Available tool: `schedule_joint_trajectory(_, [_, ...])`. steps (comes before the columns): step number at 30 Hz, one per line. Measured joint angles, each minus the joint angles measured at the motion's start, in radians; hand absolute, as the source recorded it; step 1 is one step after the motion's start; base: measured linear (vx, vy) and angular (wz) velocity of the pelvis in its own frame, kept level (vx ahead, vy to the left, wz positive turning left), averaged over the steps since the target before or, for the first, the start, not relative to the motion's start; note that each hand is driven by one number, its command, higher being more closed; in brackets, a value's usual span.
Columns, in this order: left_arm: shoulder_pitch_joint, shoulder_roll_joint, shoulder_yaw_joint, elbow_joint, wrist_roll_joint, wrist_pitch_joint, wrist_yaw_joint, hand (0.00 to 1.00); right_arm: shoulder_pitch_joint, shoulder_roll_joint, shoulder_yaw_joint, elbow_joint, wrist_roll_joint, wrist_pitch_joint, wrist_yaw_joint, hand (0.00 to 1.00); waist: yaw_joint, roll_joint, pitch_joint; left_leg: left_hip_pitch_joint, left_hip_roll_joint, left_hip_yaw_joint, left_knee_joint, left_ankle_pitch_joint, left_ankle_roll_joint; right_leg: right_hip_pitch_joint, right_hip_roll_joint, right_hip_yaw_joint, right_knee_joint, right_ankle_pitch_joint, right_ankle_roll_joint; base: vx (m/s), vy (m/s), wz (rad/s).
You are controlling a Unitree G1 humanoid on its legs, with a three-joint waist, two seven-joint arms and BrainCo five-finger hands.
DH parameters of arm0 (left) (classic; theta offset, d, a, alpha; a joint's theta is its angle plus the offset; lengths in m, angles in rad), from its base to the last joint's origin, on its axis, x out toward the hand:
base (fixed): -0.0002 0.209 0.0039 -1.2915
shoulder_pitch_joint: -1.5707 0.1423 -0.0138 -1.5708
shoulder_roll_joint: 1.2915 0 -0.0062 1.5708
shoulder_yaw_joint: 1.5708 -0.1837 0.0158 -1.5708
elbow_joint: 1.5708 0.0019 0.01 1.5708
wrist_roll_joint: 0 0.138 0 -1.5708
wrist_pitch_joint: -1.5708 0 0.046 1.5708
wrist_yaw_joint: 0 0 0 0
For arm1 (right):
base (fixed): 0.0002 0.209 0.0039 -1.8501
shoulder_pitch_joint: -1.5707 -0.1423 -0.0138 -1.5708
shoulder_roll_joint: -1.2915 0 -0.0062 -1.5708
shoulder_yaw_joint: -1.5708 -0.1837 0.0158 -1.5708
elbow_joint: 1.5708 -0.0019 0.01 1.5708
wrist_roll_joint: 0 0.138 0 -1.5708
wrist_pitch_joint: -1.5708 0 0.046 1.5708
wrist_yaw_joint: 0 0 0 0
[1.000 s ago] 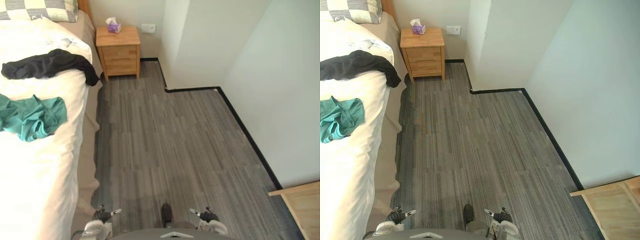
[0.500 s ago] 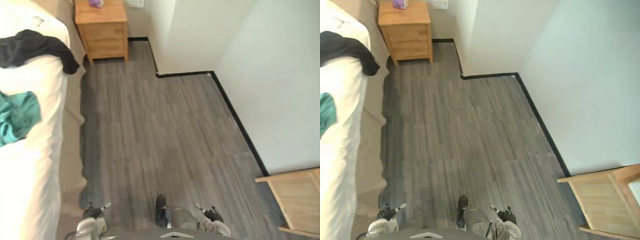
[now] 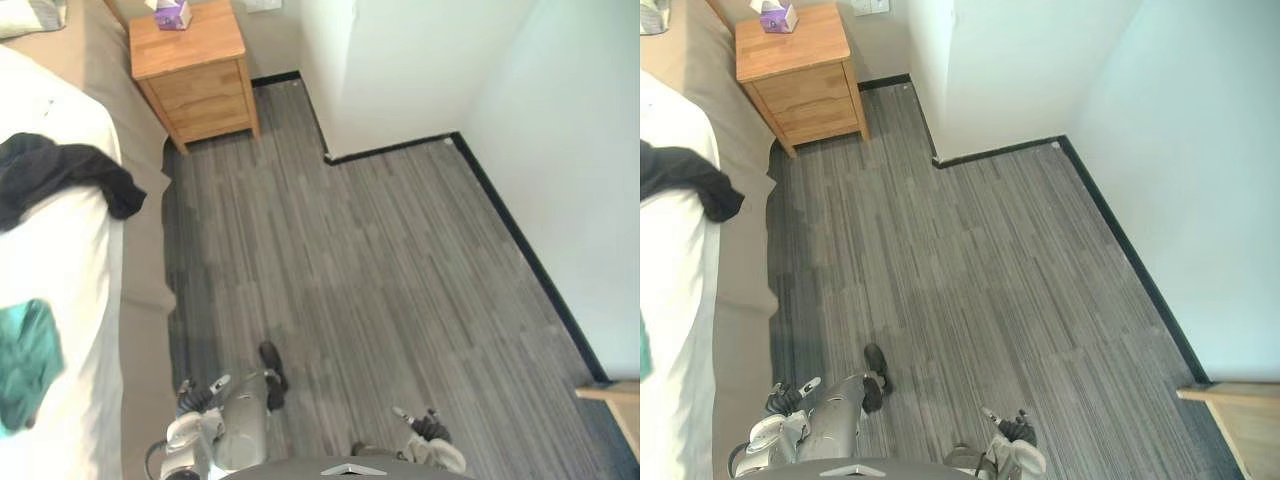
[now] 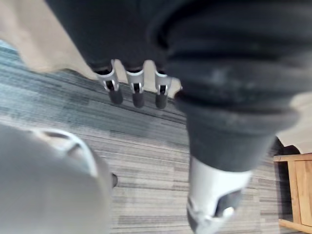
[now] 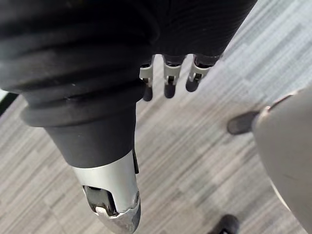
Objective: Tidy the bed and pick cloth on bed and put in laundry
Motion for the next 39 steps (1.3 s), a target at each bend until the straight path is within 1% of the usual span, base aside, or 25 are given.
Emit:
schedule_joint_trajectory(2, [0.002,0.007,0.015,0.015,-0.003,0.007,-0.001,0.00,0.000,0.006,-0.012,0.008,-0.016,-0.001,0.002,0.00,0.005,-0.011,-0.001,0.049,-0.010,-0.001,0.006,-0.036,0.025,-0.021,-0.006,0.026,0.117,0.069,0.012,0.61,0.191,0.15])
schedule_joint_trajectory(3, [0.005,0.011,0.017,0.033,-0.004,0.015,0.000,0.00,0.001,0.012,-0.033,0.024,-0.021,-0.002,0.002,0.00,0.002,-0.017,-0.004,0.114,-0.031,-0.012,-0.029,-0.048,0.030,-0.050,0.000,0.051,0.253,0.086,0.045,0.55,0.163,0.25])
schedule_joint_trajectory(4, [0.015,0.014,0.015,0.045,-0.005,0.021,0.001,0.00,0.004,0.011,-0.041,0.039,-0.029,-0.003,0.001,0.00,0.002,-0.020,-0.010,0.192,-0.052,-0.041,-0.068,-0.085,0.011,-0.082,0.005,0.068,0.426,0.091,0.123,0.53,0.140,0.25])
schedule_joint_trajectory(6, [0.023,0.034,0.001,0.061,-0.004,0.030,0.000,0.00,0.010,0.012,-0.042,0.043,-0.028,-0.003,0.002,0.00,-0.017,-0.034,-0.021,0.265,-0.096,-0.092,-0.086,-0.151,-0.001,-0.181,0.003,0.069,0.721,0.111,0.175,0.48,0.040,0.51])
schedule_joint_trajectory(7, [0.023,0.041,-0.010,0.083,-0.003,0.032,0.001,0.00,0.010,0.002,-0.044,0.034,-0.028,-0.002,0.002,0.00,-0.030,-0.043,-0.027,0.319,-0.107,-0.121,-0.087,-0.181,-0.005,-0.250,-0.006,0.026,0.888,0.095,0.150,0.45,-0.032,0.68])
schedule_joint_trajectory(9, [0.032,0.035,-0.016,0.096,-0.004,0.039,0.003,0.00,0.012,-0.023,-0.044,0.026,-0.028,-0.004,0.001,0.00,-0.050,-0.005,-0.020,0.409,-0.101,-0.180,-0.113,-0.208,-0.021,-0.344,-0.036,-0.083,1.023,0.030,0.067,0.53,-0.114,0.80])
schedule_joint_trajectory(12, [0.033,0.034,-0.044,0.117,-0.016,0.038,0.002,0.00,0.019,-0.050,-0.042,0.035,-0.028,-0.003,0.001,0.00,-0.069,0.019,-0.015,0.538,-0.049,-0.270,-0.166,-0.206,-0.052,-0.482,-0.027,-0.136,0.890,-0.108,0.020,0.49,-0.234,1.11])
schedule_joint_trajectory(14, [0.034,0.032,-0.056,0.118,-0.020,0.036,0.000,0.00,0.025,-0.056,-0.042,0.034,-0.027,-0.004,0.001,0.00,-0.082,0.030,-0.015,0.568,0.002,-0.318,-0.179,-0.203,-0.058,-0.540,0.005,-0.102,0.636,-0.106,0.017,0.45,-0.362,1.14])
schedule_joint_trajectory(15, [0.032,0.030,-0.055,0.117,-0.025,0.036,0.000,0.00,0.024,-0.057,-0.041,0.033,-0.027,-0.004,0.002,0.00,-0.084,0.033,-0.015,0.579,0.019,-0.331,-0.184,-0.203,-0.061,-0.557,0.012,-0.077,0.534,-0.085,0.021,0.36,-0.344,1.03])
schedule_joint_trajectory(16, [0.029,0.026,-0.054,0.112,-0.031,0.030,-0.001,0.00,0.022,-0.058,-0.039,0.035,-0.026,-0.003,0.002,0.00,-0.090,0.036,-0.014,0.598,0.051,-0.343,-0.191,-0.213,-0.089,-0.574,0.025,-0.017,0.352,-0.012,0.024,0.57,-0.577,1.36])
schedule_joint_trajectory(17, [0.032,0.017,-0.033,0.111,-0.035,0.028,-0.001,0.00,0.043,-0.056,-0.035,0.035,-0.018,-0.001,0.006,0.00,-0.090,0.041,-0.011,0.636,0.087,-0.362,-0.207,-0.248,-0.147,-0.568,0.031,0.068,0.190,0.143,0.069,0.48,-0.503,1.20])
schedule_joint_trajectory(18, [0.032,0.007,-0.019,0.112,-0.035,0.028,-0.001,0.00,0.043,-0.065,-0.030,0.036,-0.018,0.000,0.009,0.00,-0.087,0.040,-0.015,0.657,0.108,-0.370,-0.213,-0.258,-0.163,-0.559,0.046,0.074,0.201,0.217,0.094,0.56,-0.574,0.75])
schedule_joint_trajectory(19, [0.033,-0.023,0.012,0.111,-0.034,0.027,-0.005,0.00,0.036,-0.088,-0.031,0.028,-0.018,-0.001,0.014,0.00,-0.071,0.085,-0.013,0.658,0.139,-0.371,-0.204,-0.234,-0.169,-0.582,0.072,0.068,0.296,0.129,0.079,0.41,-0.439,0.38])
schedule_joint_trajectory(20, [0.031,-0.031,0.034,0.106,-0.034,0.020,-0.008,0.00,0.036,-0.085,-0.028,0.022,-0.017,-0.003,0.018,0.00,-0.070,0.080,-0.012,0.657,0.128,-0.381,-0.180,-0.184,-0.172,-0.606,0.053,0.072,0.416,0.041,0.064,0.41,-0.426,0.38])
schedule_joint_trajectory(22, [0.041,-0.048,0.046,0.110,-0.034,0.018,-0.009,0.00,0.045,-0.094,-0.021,0.027,-0.017,0.003,0.024,0.00,-0.078,0.081,-0.015,0.680,0.134,-0.393,-0.135,-0.134,-0.191,-0.595,0.035,0.049,0.543,-0.058,0.045,0.41,-0.375,0.44])
schedule_joint_trajectory(24, [0.047,-0.066,0.056,0.109,-0.033,0.019,-0.016,0.00,0.043,-0.112,-0.006,0.025,-0.016,0.008,0.020,0.00,-0.087,0.123,-0.034,0.605,0.180,-0.433,0.044,-0.110,-0.211,-0.537,0.041,-0.003,0.543,-0.114,0.032,0.44,-0.323,0.54])
schedule_joint_trajectory(25, [0.052,-0.067,0.068,0.085,-0.034,0.019,-0.021,0.00,0.051,-0.116,0.006,0.026,-0.016,0.011,0.011,0.00,-0.087,0.121,-0.031,0.505,0.201,-0.453,0.250,-0.032,-0.229,-0.478,0.044,-0.030,0.511,-0.129,0.021,0.41,-0.277,0.58])
schedule_joint_trajectory(26, [0.056,-0.066,0.073,0.072,-0.034,0.019,-0.022,0.00,0.061,-0.118,0.013,0.025,-0.016,0.010,0.011,0.00,-0.083,0.121,-0.029,0.447,0.221,-0.455,0.374,-0.012,-0.241,-0.441,0.048,-0.044,0.480,-0.129,0.018,0.37,-0.237,0.37])
schedule_joint_trajectory(28, [0.072,-0.064,0.099,0.033,-0.053,0.019,-0.020,0.00,0.087,-0.122,0.071,0.002,-0.022,0.018,0.011,0.00,-0.051,0.101,-0.017,0.313,0.269,-0.332,0.654,-0.104,-0.228,-0.283,0.055,-0.075,0.360,-0.123,0.009,0.33,-0.168,0.15])
schedule_joint_trajectory(32, [0.074,-0.065,0.106,0.008,-0.064,0.006,-0.021,0.00,0.099,-0.123,0.090,-0.005,-0.031,0.022,0.013,0.00,-0.038,0.095,-0.019,0.168,0.225,-0.095,0.495,-0.225,-0.194,-0.130,0.027,-0.132,0.210,-0.108,0.048,0.39,0.021,0.32])
schedule_joint_trajectory(33, [0.073,-0.065,0.105,0.010,-0.072,0.001,-0.021,0.00,0.099,-0.123,0.086,-0.004,-0.040,0.027,0.013,0.00,-0.035,0.094,-0.016,0.145,0.184,-0.022,0.347,-0.215,-0.166,-0.096,0.006,-0.155,0.193,-0.109,0.063,0.35,0.131,0.50])
schedule_joint_trajectory(34, [0.076,-0.068,0.105,0.014,-0.073,-0.002,-0.021,0.00,0.102,-0.125,0.078,-0.002,-0.065,0.026,0.014,0.00,-0.030,0.099,-0.018,0.139,0.139,0.031,0.153,-0.098,-0.091,-0.059,-0.005,-0.173,0.189,-0.125,0.095,0.45,0.165,0.44])
schedule_joint_trajectory(35, [0.073,-0.070,0.110,0.017,-0.084,-0.003,-0.024,0.00,0.096,-0.118,0.078,0.009,-0.073,0.028,0.014,0.00,-0.019,0.085,-0.018,0.158,0.111,0.044,0.144,-0.098,-0.047,-0.041,-0.018,-0.172,0.187,-0.136,0.113,0.45,0.131,0.55])
schedule_joint_trajectory(37, [0.074,-0.041,0.092,0.017,-0.086,-0.007,-0.026,0.00,0.062,-0.105,0.078,0.037,-0.091,0.024,0.019,0.00,-0.015,0.047,-0.029,0.188,0.039,0.060,0.076,-0.091,-0.040,0.008,-0.030,-0.149,0.073,-0.079,0.061,0.46,0.131,0.52])
schedule_joint_trajectory(39, [0.071,-0.018,0.078,0.024,-0.092,-0.007,-0.026,0.00,0.014,-0.088,0.079,0.060,-0.107,0.025,0.021,0.00,-0.007,0.030,-0.023,0.187,0.044,0.162,0.112,-0.091,-0.038,0.070,-0.031,-0.153,-0.019,0.002,0.075,0.32,0.104,0.47])
